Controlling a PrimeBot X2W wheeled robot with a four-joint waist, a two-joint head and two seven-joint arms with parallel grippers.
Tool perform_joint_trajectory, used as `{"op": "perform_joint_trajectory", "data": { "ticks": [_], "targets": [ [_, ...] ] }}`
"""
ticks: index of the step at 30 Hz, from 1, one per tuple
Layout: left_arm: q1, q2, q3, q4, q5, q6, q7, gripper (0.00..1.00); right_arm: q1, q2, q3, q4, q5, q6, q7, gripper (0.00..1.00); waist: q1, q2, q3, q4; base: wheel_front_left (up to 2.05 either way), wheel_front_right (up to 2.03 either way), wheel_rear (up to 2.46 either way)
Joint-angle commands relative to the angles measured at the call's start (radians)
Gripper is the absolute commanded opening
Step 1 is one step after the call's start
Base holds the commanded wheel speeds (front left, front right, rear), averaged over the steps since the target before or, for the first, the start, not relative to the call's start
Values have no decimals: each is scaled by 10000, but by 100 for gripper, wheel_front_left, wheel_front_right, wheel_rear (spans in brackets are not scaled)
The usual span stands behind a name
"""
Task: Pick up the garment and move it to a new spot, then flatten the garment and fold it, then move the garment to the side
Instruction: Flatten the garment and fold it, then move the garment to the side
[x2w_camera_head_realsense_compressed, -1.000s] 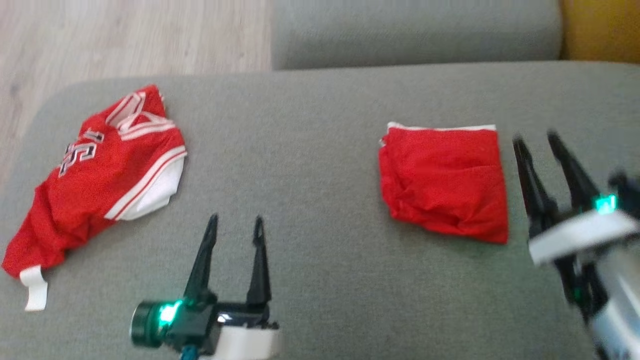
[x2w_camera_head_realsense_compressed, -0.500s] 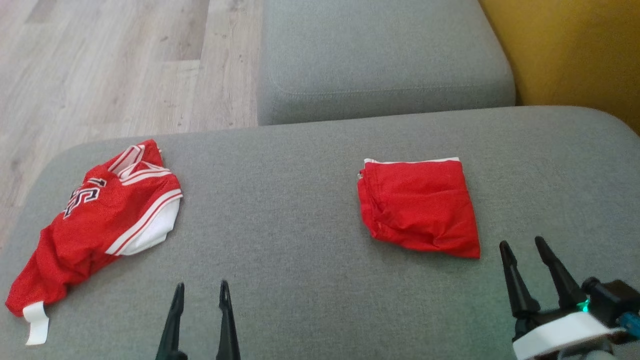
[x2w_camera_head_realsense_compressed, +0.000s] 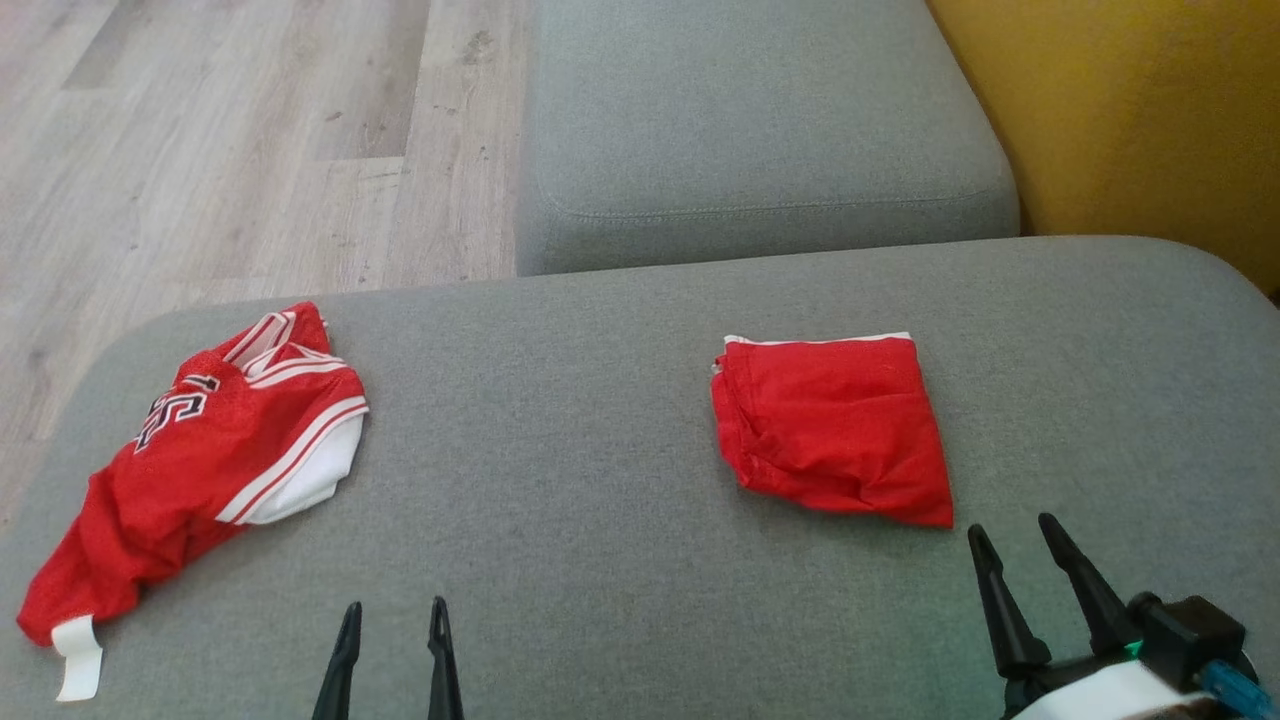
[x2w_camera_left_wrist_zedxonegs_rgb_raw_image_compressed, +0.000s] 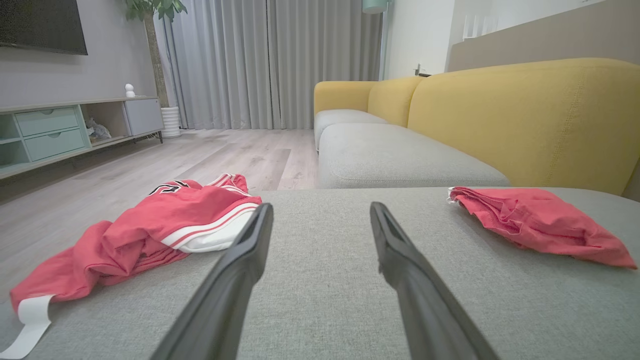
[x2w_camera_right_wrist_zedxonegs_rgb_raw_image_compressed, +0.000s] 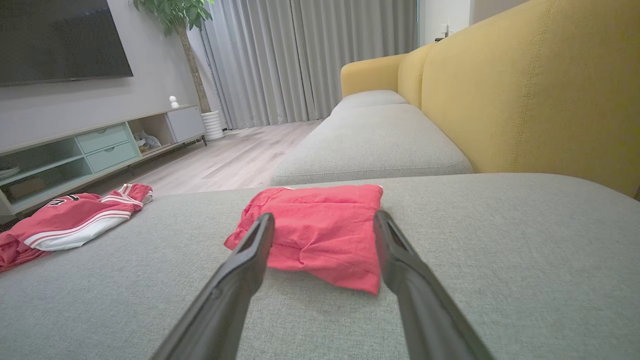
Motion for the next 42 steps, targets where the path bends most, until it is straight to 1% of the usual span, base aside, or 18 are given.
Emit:
{"op": "perform_joint_trajectory", "data": {
  "ticks": [1, 21, 29, 35, 38, 42],
  "targets": [
    [-334, -71, 417, -248, -7, -6, -53, 100, -378, -134, 183, -283, -90, -7, -64, 100, 0, -1, 16, -19, 0, 0, 0],
    [-395, -72, 582, -188, 75, -77, -53, 100, -509, 20, 26, -174, -58, -7, -64, 100, 0, -1, 205, -190, 0, 0, 0],
    [-614, -72, 489, -254, 171, -120, -53, 100, -865, 111, -246, 29, -89, -7, -64, 100, 0, -1, 625, -231, 0, 0, 0],
    [-891, -72, 202, -308, 220, -78, -53, 100, -1936, 14, -277, 937, -326, -7, -64, 100, 0, -1, 1157, -236, 0, 0, 0],
    [-1124, -72, 0, -301, 258, -97, -53, 100, -2715, -6, -404, 1686, -298, -7, -62, 100, 0, -1, 1504, -142, 0, 0, 0],
    [-1458, -72, -211, -335, 319, -81, -53, 100, -3911, -11, -563, 2827, -232, -7, 522, 100, 0, -1, 2037, 4, 0, 0, 0]
  ]
}}
